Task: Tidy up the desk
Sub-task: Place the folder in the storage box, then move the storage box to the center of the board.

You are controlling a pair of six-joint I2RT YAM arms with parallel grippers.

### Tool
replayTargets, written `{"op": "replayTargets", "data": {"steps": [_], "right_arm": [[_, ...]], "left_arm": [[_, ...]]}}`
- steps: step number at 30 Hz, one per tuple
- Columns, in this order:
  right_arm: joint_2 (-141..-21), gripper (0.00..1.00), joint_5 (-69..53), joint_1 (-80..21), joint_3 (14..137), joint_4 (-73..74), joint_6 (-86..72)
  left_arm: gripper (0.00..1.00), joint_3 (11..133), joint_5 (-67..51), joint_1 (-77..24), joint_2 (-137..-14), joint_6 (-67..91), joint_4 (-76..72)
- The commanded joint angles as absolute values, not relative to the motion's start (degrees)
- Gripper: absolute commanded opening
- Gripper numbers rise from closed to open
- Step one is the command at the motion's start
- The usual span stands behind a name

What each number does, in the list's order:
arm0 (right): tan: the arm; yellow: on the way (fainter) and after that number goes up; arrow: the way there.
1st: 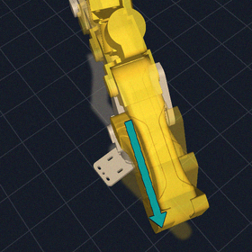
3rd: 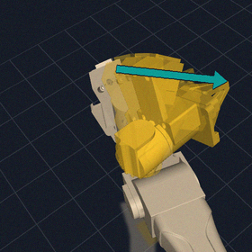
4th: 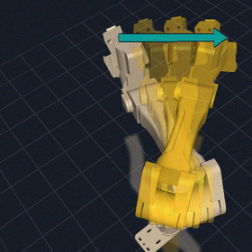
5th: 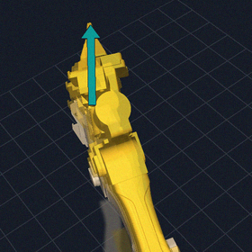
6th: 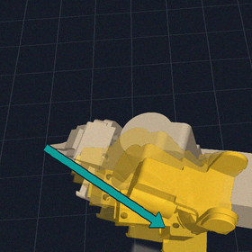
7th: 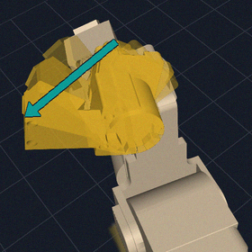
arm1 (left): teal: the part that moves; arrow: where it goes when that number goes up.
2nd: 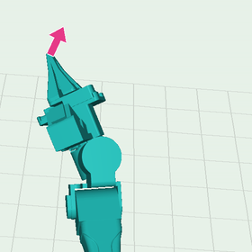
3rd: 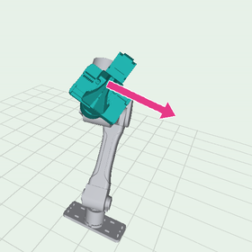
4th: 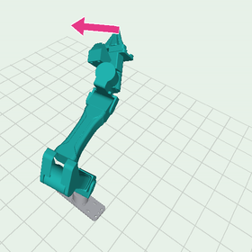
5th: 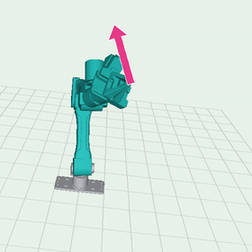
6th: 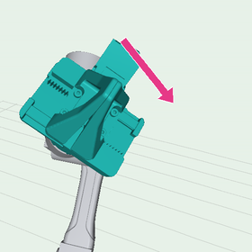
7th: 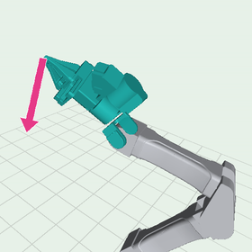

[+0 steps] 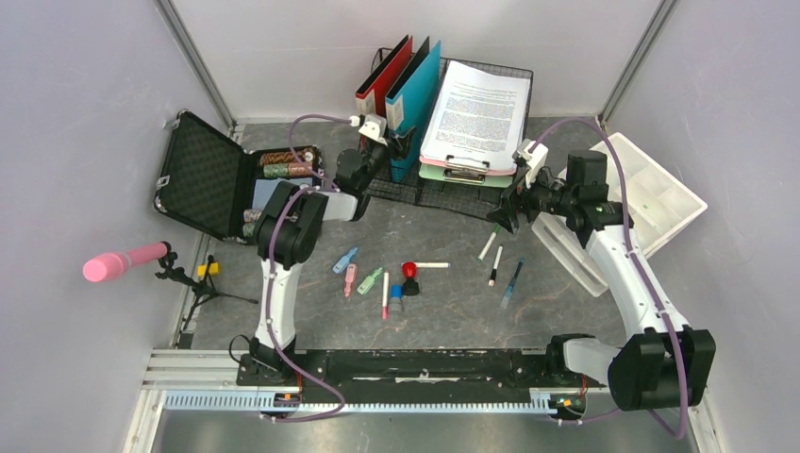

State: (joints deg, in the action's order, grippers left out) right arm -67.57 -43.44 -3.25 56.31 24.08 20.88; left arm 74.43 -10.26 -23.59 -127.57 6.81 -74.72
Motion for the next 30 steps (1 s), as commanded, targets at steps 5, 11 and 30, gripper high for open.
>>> {"op": "replayTargets", "data": {"steps": [5,11,30], "right_arm": [[-63.77,0.98,-44.27,-2.93,57.15,23.74,20.66],[-59.98,0.98,-39.40,-2.98,58.80,25.27,19.95],[-54.61,0.98,-27.46,-2.91,55.37,27.45,17.70]], "left_arm": [[0.75,68.13,-11.18,-23.69,-111.99,1.53,-68.85],[0.93,62.11,-13.03,-23.68,-99.14,1.06,-52.98],[1.00,50.12,-5.39,-23.15,-51.88,-5.37,14.28]]}}
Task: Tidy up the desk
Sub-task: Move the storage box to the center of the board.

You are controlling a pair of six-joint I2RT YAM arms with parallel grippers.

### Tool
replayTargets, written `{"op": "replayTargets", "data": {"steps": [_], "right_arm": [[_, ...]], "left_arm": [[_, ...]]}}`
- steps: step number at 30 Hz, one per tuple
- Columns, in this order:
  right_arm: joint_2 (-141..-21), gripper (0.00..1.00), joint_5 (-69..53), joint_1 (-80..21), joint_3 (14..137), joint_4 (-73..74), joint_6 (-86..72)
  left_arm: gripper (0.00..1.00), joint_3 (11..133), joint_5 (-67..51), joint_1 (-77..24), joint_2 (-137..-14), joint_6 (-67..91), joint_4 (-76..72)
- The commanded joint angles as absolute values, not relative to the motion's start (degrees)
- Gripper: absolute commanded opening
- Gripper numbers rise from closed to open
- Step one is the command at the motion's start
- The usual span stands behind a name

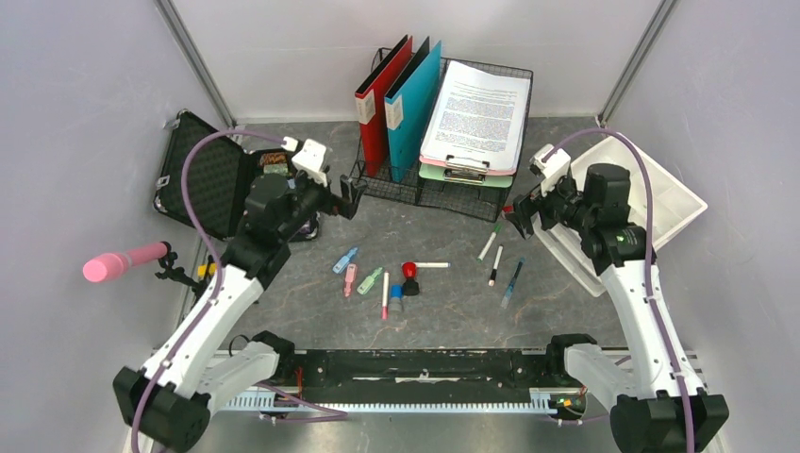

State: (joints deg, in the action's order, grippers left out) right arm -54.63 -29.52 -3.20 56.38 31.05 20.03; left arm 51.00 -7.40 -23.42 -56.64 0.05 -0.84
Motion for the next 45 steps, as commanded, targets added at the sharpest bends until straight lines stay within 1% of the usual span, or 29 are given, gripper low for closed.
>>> {"op": "replayTargets", "data": {"steps": [1,6,11,15,20,25,29,38,41,44,45], "right_arm": [[-55.02,0.98,-27.13,-2.91,55.19,26.54,17.52],[-59.70,0.95,-26.19,-3.04,55.17,21.65,17.14],[-65.92,0.92,-22.84,-3.08,52.22,13.07,16.22],[-70.49,0.91,-20.67,-3.12,50.22,5.17,16.17],[-74.59,0.83,-22.27,-3.12,49.41,-1.15,15.89],[-75.82,0.75,-23.24,-3.16,47.19,-6.32,16.49],[-78.05,0.64,-24.81,-3.41,47.75,-7.82,17.59],[-82.39,0.33,-27.03,-3.69,49.89,-8.15,24.82],[-82.55,0.26,-26.08,-3.69,50.14,-8.16,26.41],[-82.64,0.16,-26.05,-3.65,50.10,-8.17,26.50],[-82.56,0.10,-26.24,-3.69,50.03,-8.07,26.65]], "left_arm": [[1.00,50.18,-5.37,-23.18,-50.99,-5.88,16.07],[1.00,48.87,-5.41,-23.19,-48.20,-7.75,18.76],[1.00,44.55,-5.48,-23.19,-48.72,-7.87,13.14],[1.00,42.99,-5.02,-23.20,-51.51,-8.23,8.49],[1.00,43.43,-5.01,-23.17,-54.95,-7.34,7.56],[1.00,42.38,-4.28,-23.14,-54.79,-8.11,6.76],[1.00,41.10,-3.50,-23.16,-54.08,-8.21,5.37],[1.00,39.88,-1.89,-23.20,-51.19,-8.68,5.35],[1.00,39.66,-1.98,-23.20,-50.49,-8.70,5.29],[1.00,39.56,-1.91,-23.17,-50.91,-8.67,5.34],[1.00,39.56,-1.80,-23.20,-51.13,-8.68,5.32]]}}
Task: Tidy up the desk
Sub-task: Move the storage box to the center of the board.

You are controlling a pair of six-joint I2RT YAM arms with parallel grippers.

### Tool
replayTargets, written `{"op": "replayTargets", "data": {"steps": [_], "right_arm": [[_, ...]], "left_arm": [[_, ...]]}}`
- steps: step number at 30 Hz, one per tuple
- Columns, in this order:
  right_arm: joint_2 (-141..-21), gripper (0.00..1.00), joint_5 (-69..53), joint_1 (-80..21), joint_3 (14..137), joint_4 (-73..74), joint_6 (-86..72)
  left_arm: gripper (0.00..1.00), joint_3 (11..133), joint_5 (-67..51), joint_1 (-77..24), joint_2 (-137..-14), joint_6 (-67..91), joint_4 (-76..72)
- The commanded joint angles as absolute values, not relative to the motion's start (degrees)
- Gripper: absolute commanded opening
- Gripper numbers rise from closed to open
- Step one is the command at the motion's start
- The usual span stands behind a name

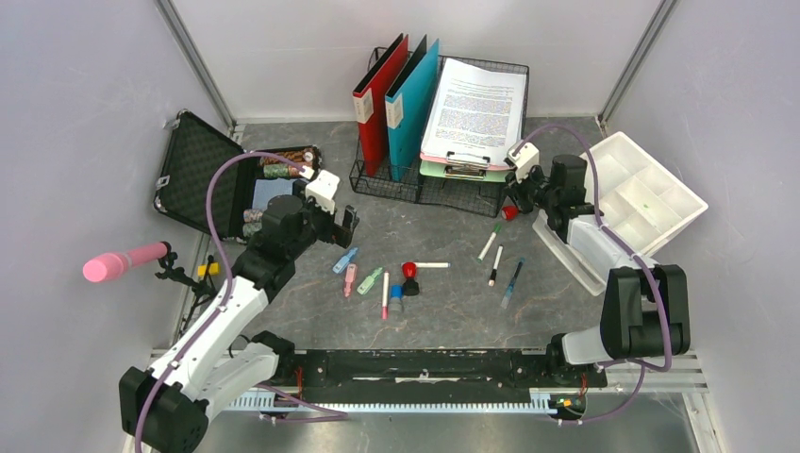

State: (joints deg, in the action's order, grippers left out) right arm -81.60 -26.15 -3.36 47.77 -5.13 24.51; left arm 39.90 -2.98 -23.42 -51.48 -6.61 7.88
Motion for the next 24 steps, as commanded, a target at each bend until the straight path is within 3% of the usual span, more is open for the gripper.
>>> {"op": "replayTargets", "data": {"steps": [1,3,24], "right_arm": [[-82.44,0.06,-26.25,-3.67,49.92,-7.92,26.91],[-81.63,0.00,-26.06,-3.69,49.39,-7.74,27.64],[-80.18,0.00,-32.28,3.73,54.57,6.69,38.34]], "left_arm": [[1.00,39.55,-1.82,-23.19,-51.36,-8.62,5.34],[1.00,39.63,-1.81,-23.14,-51.67,-8.71,5.31],[1.00,43.55,2.17,-23.16,-65.16,-14.49,0.80]]}}
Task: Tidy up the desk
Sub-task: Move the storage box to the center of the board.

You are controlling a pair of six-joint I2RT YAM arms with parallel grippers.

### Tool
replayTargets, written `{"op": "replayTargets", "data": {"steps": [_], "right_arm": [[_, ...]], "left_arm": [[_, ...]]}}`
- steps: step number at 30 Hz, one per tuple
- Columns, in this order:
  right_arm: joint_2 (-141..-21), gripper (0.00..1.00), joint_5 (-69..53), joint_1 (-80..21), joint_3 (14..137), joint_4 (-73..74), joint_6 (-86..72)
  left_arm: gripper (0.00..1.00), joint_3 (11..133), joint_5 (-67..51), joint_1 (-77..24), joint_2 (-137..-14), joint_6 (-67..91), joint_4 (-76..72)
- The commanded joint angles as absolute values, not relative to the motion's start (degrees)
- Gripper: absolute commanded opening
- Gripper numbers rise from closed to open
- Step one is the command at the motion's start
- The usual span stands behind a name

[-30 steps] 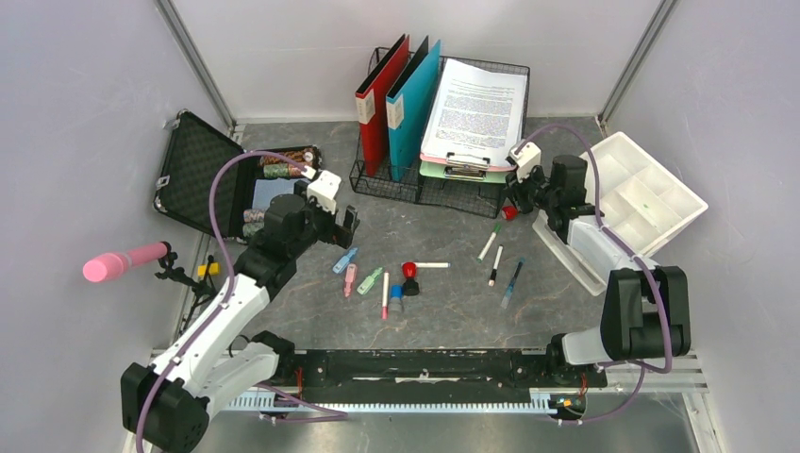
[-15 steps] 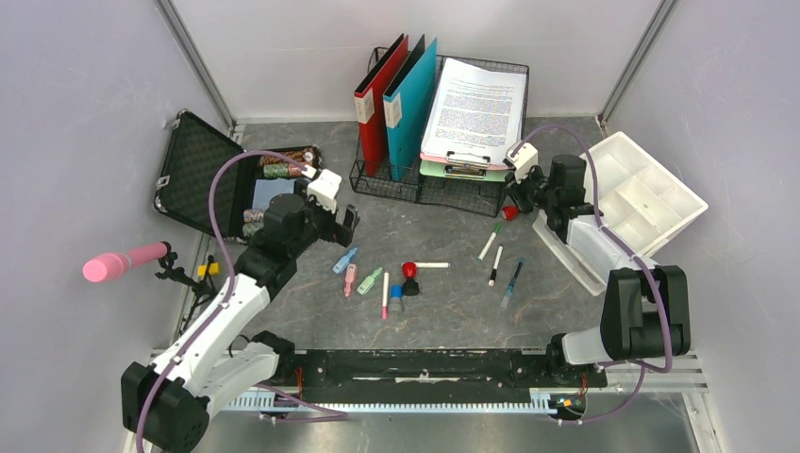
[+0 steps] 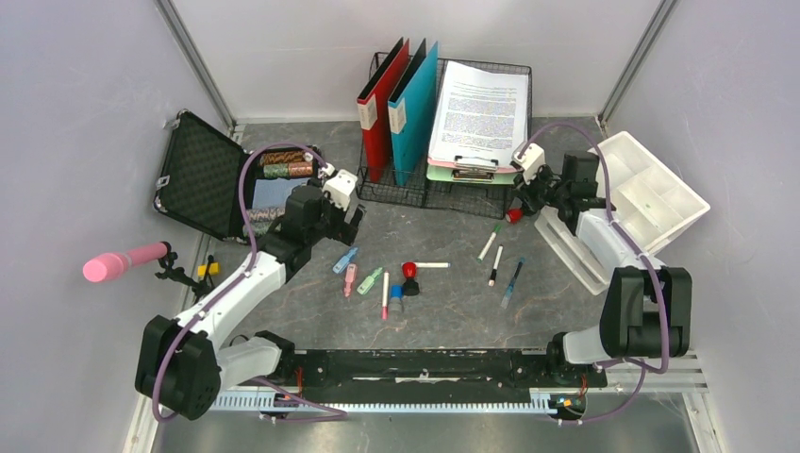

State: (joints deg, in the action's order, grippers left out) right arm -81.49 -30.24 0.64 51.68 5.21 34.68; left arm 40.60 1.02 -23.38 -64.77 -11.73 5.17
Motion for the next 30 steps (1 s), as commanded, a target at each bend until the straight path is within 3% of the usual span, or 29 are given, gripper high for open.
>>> {"op": "replayTargets", "data": {"steps": [1,10,30], "right_arm": [[-80.22,0.00,-32.56,4.01,54.68,6.69,38.15],[-86.95,0.00,-36.99,4.00,60.20,7.56,37.38],[-98.69,0.00,-43.50,-6.93,70.47,21.49,55.16]], "left_arm": [[1.00,43.79,2.19,-23.20,-65.51,-14.89,0.72],[1.00,45.26,3.04,-23.18,-66.85,-16.36,0.35],[1.00,44.14,4.80,-22.88,-64.61,-17.15,0.70]]}}
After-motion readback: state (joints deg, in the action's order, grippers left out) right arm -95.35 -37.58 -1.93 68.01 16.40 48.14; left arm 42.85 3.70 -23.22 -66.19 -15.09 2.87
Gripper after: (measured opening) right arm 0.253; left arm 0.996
